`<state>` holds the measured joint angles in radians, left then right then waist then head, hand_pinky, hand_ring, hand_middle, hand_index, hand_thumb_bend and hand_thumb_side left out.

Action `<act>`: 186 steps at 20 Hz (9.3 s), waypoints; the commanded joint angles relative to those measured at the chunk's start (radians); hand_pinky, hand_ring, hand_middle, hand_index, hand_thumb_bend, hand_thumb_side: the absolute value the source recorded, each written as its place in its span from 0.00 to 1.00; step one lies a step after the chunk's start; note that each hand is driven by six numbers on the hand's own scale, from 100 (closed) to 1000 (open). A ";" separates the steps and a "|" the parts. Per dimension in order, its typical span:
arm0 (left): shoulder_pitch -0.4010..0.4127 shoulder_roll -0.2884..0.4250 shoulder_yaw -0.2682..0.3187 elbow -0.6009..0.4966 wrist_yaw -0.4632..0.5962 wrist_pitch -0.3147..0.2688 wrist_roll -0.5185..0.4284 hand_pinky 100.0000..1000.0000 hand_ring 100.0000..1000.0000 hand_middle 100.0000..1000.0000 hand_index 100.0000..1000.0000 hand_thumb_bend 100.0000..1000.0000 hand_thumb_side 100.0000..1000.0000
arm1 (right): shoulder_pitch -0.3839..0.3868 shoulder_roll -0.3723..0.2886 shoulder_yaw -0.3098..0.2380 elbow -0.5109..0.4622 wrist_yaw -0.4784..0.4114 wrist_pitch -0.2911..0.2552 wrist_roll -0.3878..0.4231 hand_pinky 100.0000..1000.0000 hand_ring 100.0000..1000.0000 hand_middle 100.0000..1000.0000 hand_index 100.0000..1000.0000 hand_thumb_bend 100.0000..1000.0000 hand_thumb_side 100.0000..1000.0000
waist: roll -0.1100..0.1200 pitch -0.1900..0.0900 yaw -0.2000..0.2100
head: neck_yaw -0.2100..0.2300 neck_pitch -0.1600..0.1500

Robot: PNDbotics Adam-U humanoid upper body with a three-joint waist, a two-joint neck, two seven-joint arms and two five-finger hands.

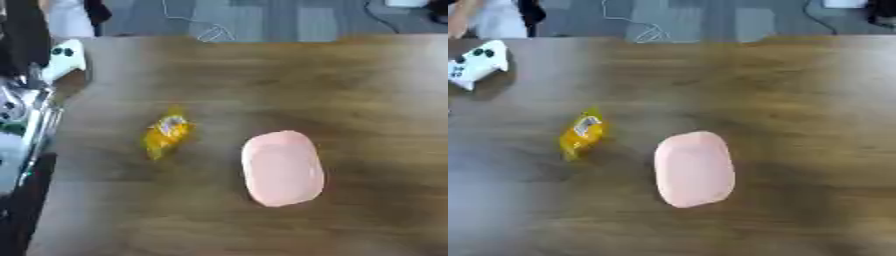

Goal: Pick up objects on the table and place them in the box.

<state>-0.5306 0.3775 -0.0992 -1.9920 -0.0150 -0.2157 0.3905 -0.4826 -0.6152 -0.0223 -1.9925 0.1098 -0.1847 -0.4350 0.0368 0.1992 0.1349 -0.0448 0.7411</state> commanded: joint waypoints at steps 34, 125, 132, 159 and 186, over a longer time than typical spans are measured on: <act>0.006 -0.030 -0.017 -0.008 -0.020 -0.022 -0.031 0.73 0.78 0.83 0.87 0.34 0.88 | 0.015 0.118 -0.026 -0.007 0.023 -0.135 0.079 0.57 0.73 0.79 0.80 0.00 1.00 | -0.004 -0.037 -0.063 | -0.108 -0.016; -0.002 -0.070 -0.035 -0.008 -0.008 -0.002 -0.055 0.73 0.77 0.82 0.86 0.33 0.86 | 0.026 0.150 -0.032 -0.007 0.028 -0.082 0.093 0.56 0.73 0.78 0.80 0.00 1.00 | -0.009 -0.015 -0.050 | -0.098 -0.002; -0.003 -0.070 -0.030 -0.008 -0.016 -0.020 -0.046 0.74 0.80 0.86 0.99 0.38 0.86 | 0.025 0.150 -0.033 -0.007 0.031 -0.114 0.094 0.58 0.74 0.79 0.83 0.00 0.96 | -0.009 -0.016 -0.051 | -0.100 -0.004; -0.166 0.310 -0.227 0.204 -0.456 0.511 -0.562 0.63 0.76 0.83 0.89 1.00 0.53 | 0.041 0.124 -0.028 -0.007 0.065 -0.150 0.125 0.61 0.76 0.80 0.82 0.00 0.96 | 0.023 -0.019 -0.063 | -0.105 -0.001; -0.116 0.359 -0.370 0.437 -0.266 0.566 -0.785 0.62 0.75 0.83 0.90 1.00 0.47 | 0.068 0.100 -0.040 -0.007 0.068 -0.134 0.127 0.60 0.75 0.79 0.81 0.00 0.93 | 0.056 -0.033 -0.045 | -0.113 -0.004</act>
<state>-0.6394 0.7038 -0.4727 -1.5552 -0.3005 0.3441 -0.3910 -0.4077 -0.4870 -0.0513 -1.9922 0.1760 -0.3201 -0.3094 0.0946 0.1857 0.0887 -0.1500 0.7502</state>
